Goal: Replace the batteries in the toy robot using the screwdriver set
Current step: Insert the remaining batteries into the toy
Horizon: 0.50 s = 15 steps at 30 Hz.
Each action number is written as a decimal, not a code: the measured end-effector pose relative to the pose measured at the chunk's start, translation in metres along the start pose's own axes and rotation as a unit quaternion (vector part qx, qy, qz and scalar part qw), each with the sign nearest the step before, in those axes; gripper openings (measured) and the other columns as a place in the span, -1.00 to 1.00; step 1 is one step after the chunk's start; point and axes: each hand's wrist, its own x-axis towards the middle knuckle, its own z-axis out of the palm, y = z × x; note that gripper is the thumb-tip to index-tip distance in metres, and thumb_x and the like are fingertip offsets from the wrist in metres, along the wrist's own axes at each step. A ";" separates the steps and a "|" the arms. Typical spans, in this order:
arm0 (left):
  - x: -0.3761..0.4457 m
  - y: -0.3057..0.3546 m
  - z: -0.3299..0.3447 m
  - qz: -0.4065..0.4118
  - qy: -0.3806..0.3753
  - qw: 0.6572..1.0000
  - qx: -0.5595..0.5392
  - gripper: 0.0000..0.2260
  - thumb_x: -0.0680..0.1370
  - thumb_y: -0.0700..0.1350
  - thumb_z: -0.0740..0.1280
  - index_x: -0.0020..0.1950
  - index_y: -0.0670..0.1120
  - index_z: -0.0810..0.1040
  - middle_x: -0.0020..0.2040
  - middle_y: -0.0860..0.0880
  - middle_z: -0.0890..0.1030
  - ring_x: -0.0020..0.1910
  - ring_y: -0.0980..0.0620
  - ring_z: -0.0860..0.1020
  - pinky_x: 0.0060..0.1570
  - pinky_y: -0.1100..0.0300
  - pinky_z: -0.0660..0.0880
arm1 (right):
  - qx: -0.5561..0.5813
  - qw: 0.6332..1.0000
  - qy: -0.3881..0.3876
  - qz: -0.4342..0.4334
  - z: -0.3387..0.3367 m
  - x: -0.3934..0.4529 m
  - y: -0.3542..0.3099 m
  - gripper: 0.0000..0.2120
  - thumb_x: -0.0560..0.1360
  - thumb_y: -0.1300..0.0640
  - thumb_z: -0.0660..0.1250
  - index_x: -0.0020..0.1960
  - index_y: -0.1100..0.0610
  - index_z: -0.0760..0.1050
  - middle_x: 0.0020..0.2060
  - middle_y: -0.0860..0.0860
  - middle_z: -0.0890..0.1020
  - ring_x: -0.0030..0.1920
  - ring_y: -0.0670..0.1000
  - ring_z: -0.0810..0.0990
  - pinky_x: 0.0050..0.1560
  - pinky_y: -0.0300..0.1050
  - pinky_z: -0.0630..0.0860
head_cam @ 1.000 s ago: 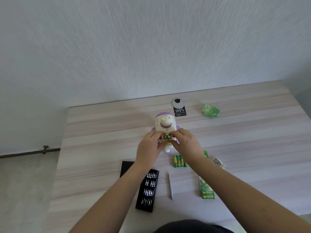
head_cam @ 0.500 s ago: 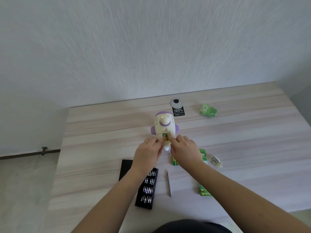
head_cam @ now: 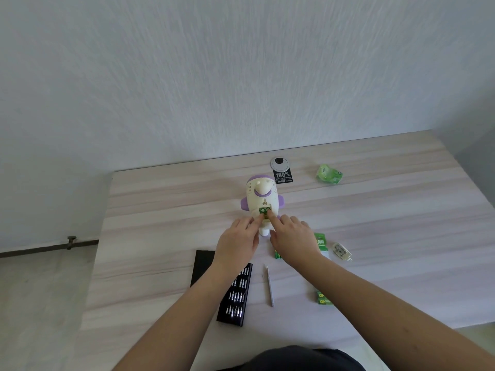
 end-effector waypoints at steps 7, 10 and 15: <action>0.004 0.000 -0.004 0.006 -0.015 0.999 0.030 -0.50 0.41 -0.15 0.44 0.35 -0.07 0.52 -0.04 -0.02 0.58 -0.18 0.00 0.55 -0.42 0.16 0.51 | 0.014 0.999 -0.031 0.007 -0.008 0.004 -0.002 -0.51 0.33 0.05 0.50 0.24 0.10 0.55 -0.29 0.04 0.60 -0.31 0.09 0.58 -0.37 -0.08 0.46; 0.007 -0.001 -0.002 -0.002 -0.029 0.999 0.045 -0.47 0.36 -0.14 0.48 0.33 -0.06 0.53 -0.07 -0.03 0.58 -0.20 -0.03 0.55 -0.46 0.15 0.50 | 0.051 0.996 -0.073 0.019 -0.008 0.008 -0.005 -0.54 0.59 0.07 0.14 0.48 0.08 0.24 0.05 0.08 0.58 0.05 0.14 0.54 -0.05 -0.03 0.41; 0.010 0.000 -0.001 -0.018 -0.033 0.998 0.047 -0.50 0.33 -0.17 0.49 0.28 -0.07 0.55 -0.12 -0.04 0.57 -0.18 -0.04 0.56 -0.48 0.14 0.51 | 0.043 0.993 -0.107 0.029 -0.010 0.003 -0.009 -0.50 0.62 0.07 0.07 0.54 0.06 0.10 0.12 0.08 0.56 0.08 0.14 0.54 -0.07 -0.04 0.39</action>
